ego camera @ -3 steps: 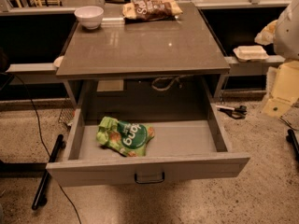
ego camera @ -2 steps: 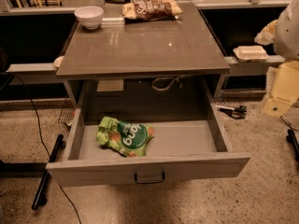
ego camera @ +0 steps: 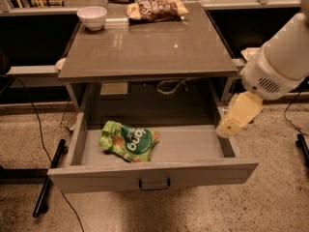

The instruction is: Pick green rice chip bag from top drawer and place on counter

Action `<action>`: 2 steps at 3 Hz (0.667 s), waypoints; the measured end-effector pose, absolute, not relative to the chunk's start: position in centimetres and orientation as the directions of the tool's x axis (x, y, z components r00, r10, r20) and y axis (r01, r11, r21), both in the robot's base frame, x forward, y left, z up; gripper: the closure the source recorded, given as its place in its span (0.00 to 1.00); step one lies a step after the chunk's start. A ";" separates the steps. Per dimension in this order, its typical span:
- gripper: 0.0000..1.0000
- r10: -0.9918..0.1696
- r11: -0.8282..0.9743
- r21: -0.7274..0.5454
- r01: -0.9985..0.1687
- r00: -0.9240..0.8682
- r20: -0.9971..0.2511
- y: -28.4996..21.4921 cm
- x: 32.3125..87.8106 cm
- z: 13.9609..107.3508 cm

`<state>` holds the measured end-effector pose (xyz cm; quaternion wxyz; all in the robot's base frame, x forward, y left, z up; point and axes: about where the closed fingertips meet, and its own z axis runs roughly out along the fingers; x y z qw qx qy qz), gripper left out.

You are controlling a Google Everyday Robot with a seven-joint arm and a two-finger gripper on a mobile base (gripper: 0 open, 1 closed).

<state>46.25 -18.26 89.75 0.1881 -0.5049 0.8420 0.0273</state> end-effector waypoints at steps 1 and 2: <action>0.00 -0.813 0.529 -0.174 -0.831 -0.436 -0.386 -17.9 47.6 89.9; 0.00 -0.813 0.529 -0.174 -0.831 -0.436 -0.386 -17.9 47.6 89.9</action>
Offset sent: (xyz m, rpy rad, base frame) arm 0.0135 0.0042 -0.0014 0.0282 -0.0435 -0.0518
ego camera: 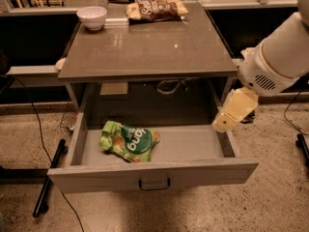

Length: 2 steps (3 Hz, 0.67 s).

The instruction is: Pick green rice chip bag from top drawer and place on counter

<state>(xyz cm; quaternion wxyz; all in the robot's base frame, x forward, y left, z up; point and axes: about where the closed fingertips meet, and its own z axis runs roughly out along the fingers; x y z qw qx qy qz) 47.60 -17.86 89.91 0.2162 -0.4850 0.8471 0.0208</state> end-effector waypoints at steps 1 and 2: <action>0.00 -0.808 0.518 -0.137 -0.844 -0.431 -0.402 -16.4 47.8 88.2; 0.00 -0.787 0.486 -0.039 -0.873 -0.418 -0.453 -11.9 48.0 83.9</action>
Offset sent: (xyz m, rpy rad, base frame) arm 0.0080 0.1251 -0.1177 0.2769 0.1625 0.1329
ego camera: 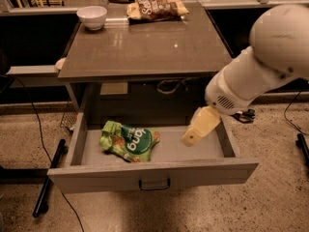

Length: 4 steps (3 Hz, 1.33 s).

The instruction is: Pick green rice chip bag from top drawer and place on counter

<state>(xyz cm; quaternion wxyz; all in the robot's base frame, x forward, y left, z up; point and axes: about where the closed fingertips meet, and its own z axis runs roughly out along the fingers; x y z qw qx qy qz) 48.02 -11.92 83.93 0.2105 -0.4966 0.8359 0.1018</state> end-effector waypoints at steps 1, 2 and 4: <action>0.00 -0.741 0.466 0.048 -0.884 -0.419 -0.525 -7.2 48.2 80.2; 0.00 -0.672 0.466 0.094 -0.880 -0.421 -0.609 -2.6 49.6 77.8; 0.00 -0.689 0.420 0.077 -0.904 -0.373 -0.621 -1.2 51.4 75.5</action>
Offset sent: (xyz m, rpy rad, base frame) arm 0.0265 0.1369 -0.0909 0.3467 0.0447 0.0111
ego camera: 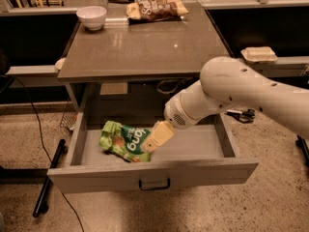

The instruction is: Pick green rice chip bag from top drawer and place on counter

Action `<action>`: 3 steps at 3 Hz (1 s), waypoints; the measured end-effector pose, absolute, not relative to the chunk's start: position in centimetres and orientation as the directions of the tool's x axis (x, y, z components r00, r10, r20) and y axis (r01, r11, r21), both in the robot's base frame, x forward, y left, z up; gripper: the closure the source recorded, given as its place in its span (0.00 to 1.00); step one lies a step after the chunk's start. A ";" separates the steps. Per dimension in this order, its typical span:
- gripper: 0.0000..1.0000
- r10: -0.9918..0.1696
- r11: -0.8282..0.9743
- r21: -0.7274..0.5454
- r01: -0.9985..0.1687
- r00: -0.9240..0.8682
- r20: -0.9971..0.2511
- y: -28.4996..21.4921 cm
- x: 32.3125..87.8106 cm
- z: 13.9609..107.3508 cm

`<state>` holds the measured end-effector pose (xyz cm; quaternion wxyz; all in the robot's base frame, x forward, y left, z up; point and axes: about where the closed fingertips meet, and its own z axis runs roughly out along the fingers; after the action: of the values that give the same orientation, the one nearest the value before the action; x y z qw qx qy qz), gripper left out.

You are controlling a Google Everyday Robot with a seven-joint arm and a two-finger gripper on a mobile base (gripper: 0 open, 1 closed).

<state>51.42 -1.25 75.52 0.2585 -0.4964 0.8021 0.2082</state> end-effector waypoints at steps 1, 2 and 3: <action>0.00 -0.690 0.378 0.064 -0.924 -0.327 -0.645 0.4 53.8 73.0; 0.00 -0.697 0.364 0.057 -0.930 -0.312 -0.645 1.6 55.5 70.3; 0.00 -0.702 0.368 0.048 -0.928 -0.311 -0.640 2.5 56.9 67.7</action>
Offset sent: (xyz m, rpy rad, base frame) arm 0.0658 0.0432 -0.0912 0.0034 -0.0358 0.0647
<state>56.94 2.49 67.71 0.2694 -0.5212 0.7820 0.2101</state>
